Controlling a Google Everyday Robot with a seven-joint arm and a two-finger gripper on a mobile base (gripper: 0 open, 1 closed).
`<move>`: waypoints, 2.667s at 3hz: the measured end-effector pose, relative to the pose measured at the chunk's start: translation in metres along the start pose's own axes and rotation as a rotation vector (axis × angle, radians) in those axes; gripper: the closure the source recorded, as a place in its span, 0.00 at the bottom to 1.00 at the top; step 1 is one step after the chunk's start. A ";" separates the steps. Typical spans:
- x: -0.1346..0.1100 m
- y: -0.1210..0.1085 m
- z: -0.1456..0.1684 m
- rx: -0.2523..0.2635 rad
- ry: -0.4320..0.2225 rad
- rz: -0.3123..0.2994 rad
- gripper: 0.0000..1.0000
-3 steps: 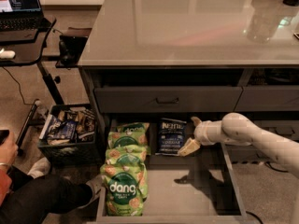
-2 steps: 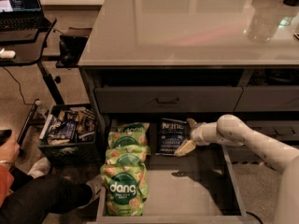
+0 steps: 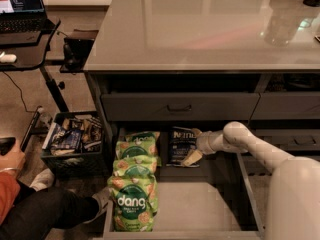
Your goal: Pick blue chip bag from middle drawer and place on counter
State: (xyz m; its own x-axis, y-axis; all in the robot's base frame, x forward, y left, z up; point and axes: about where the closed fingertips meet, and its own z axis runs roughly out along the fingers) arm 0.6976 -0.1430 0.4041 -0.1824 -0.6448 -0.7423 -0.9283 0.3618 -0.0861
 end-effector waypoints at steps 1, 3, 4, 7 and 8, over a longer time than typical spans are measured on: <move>0.004 -0.006 0.021 -0.030 0.013 -0.019 0.00; 0.012 -0.009 0.035 -0.037 0.052 -0.041 0.19; 0.012 -0.009 0.035 -0.037 0.052 -0.041 0.43; 0.012 -0.009 0.035 -0.037 0.051 -0.041 1.00; 0.012 -0.009 0.035 -0.037 0.051 -0.041 1.00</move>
Offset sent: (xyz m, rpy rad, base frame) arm 0.0286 0.0093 -0.0466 -0.1119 0.0096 0.0575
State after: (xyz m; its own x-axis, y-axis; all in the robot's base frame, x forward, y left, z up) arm 0.7157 -0.1301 0.3727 -0.1594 -0.6927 -0.7034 -0.9465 0.3099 -0.0906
